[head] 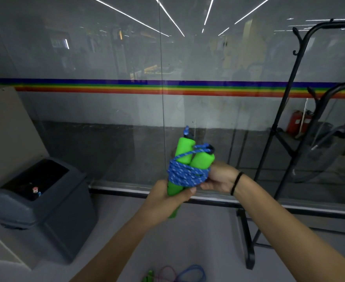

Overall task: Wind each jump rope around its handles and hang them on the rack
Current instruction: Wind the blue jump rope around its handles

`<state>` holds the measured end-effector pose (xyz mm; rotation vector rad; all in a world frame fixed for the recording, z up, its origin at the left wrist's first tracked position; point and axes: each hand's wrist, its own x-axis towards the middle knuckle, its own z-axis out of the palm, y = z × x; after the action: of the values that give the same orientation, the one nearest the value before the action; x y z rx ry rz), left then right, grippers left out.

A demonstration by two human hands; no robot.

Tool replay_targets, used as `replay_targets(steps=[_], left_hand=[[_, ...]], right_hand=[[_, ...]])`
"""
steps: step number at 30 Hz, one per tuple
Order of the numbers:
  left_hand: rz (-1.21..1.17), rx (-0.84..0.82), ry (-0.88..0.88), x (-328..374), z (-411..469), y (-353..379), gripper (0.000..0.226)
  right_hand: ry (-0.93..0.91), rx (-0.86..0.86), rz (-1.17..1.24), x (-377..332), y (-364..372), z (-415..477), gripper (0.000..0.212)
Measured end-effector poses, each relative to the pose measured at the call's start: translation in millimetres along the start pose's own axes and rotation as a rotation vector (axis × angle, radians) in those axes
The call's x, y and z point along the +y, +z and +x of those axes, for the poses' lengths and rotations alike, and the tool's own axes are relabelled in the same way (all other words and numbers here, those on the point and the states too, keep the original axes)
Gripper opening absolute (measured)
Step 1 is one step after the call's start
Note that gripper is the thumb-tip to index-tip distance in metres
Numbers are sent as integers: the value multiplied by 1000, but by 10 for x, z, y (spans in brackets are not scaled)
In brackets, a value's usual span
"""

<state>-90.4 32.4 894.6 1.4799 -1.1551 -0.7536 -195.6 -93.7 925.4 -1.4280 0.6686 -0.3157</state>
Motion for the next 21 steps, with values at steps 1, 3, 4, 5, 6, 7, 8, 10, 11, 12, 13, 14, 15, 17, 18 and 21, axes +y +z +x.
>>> replay_targets(steps=[1, 3, 4, 5, 6, 7, 8, 10, 11, 12, 13, 14, 15, 17, 18, 21], left_hand=[[-103, 33, -37, -4, 22, 20, 19], [-301, 94, -87, 18, 63, 59, 13], [-404, 112, -106, 46, 81, 63, 10], [-492, 116, -125, 72, 99, 54, 11], [-560, 105, -145, 96, 109, 40, 18], [-609, 87, -165, 107, 116, 22, 25], [-642, 64, -182, 112, 116, 2, 30], [-679, 9, -215, 124, 114, -25, 30], [-691, -14, -223, 125, 112, -33, 28], [-699, -28, -221, 128, 112, -41, 26], [-704, -34, -213, 128, 114, -50, 26], [-702, -34, -207, 130, 119, -65, 27], [-689, -32, -206, 139, 121, -85, 29], [-655, -44, -202, 179, 110, -122, 31], [-656, -66, -193, 206, 93, -129, 30], [-691, -100, -185, 289, 69, -92, 22]], right_hand=[[-26, 50, -22, 37, 9, 56, 33], [-116, 126, -17, 65, 66, 75, 32], [-173, 149, -1, 75, 98, 73, 33], [-238, 169, 5, 95, 113, 79, 34], [-306, 188, 11, 111, 132, 79, 37], [-372, 219, -7, 134, 148, 80, 39], [-431, 261, -43, 148, 165, 74, 42], [-559, 392, -203, 184, 178, 46, 45], [-629, 467, -308, 197, 179, 27, 46], [-689, 524, -392, 204, 187, 8, 45], [-739, 564, -447, 209, 191, -6, 44], [-777, 582, -478, 206, 194, -19, 43], [-803, 595, -505, 202, 192, -27, 42], [-839, 627, -573, 178, 196, -50, 41], [-858, 645, -599, 158, 205, -74, 40], [-899, 714, -635, 90, 245, -160, 30]])
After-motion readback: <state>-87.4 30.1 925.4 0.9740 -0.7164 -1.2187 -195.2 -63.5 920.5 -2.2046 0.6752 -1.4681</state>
